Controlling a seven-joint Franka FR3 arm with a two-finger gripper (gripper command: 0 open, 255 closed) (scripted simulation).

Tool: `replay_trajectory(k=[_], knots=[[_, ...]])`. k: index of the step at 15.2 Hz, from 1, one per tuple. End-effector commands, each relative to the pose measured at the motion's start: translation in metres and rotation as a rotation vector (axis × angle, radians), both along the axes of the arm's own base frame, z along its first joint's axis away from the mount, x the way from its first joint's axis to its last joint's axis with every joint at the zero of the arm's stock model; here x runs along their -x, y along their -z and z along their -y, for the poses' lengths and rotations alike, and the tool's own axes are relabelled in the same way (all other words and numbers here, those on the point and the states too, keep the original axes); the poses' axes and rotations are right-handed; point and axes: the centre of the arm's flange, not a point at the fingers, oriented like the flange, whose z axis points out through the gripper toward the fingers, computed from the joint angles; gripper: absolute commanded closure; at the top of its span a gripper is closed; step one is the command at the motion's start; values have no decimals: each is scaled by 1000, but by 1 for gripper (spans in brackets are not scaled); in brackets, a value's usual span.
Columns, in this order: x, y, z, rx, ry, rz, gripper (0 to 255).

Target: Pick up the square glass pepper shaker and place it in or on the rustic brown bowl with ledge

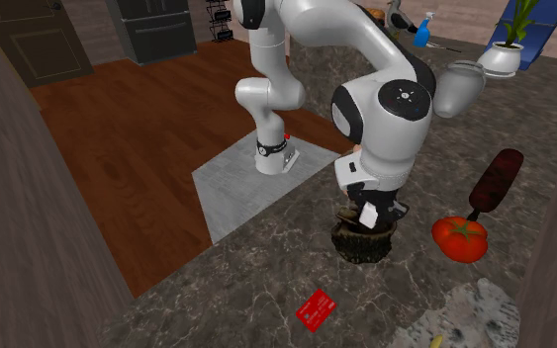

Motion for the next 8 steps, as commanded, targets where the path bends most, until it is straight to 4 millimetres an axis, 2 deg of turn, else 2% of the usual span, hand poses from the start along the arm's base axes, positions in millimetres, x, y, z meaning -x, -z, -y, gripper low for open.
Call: replay_trajectory(k=[1, 6, 8], knots=[[0, 0, 0, 0, 0, 0, 0], [0, 0, 0, 0, 0, 0, 0], [-7, -26, 0, 0, 0, 0, 0]])
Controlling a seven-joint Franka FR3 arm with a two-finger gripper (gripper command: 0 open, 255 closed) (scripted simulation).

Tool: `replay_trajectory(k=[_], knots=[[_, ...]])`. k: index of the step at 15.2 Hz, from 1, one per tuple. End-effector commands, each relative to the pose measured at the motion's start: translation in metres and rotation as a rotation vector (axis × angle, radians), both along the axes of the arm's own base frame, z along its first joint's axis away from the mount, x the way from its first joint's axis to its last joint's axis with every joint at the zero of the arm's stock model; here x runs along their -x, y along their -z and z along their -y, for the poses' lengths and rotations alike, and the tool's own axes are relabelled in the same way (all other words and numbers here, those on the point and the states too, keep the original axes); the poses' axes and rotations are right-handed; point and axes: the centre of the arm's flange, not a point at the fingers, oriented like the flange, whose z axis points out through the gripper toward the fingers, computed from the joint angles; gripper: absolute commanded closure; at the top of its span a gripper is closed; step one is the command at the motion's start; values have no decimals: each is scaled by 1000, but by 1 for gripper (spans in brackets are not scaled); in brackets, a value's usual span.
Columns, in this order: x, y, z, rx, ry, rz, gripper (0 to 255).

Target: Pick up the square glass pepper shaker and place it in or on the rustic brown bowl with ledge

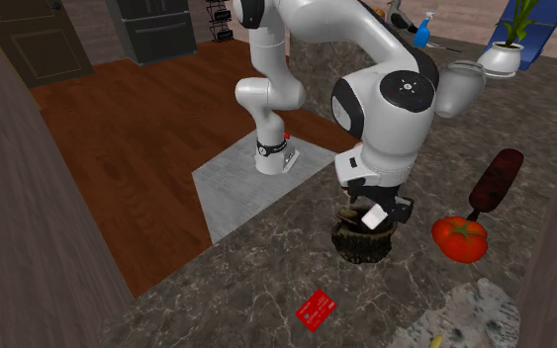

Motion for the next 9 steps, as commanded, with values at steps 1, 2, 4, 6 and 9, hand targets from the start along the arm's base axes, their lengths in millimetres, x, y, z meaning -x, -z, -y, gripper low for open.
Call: replay_trajectory(k=[1, 2, 4, 6, 9], knots=[[-5, -24, 0, 1, 0, 0, 0], [-8, -34, 0, 1, 0, 0, 0], [-8, -34, 0, 1, 0, 0, 0], [-8, -34, 0, 1, 0, 0, 0], [-8, -34, 0, 1, 0, 0, 0]])
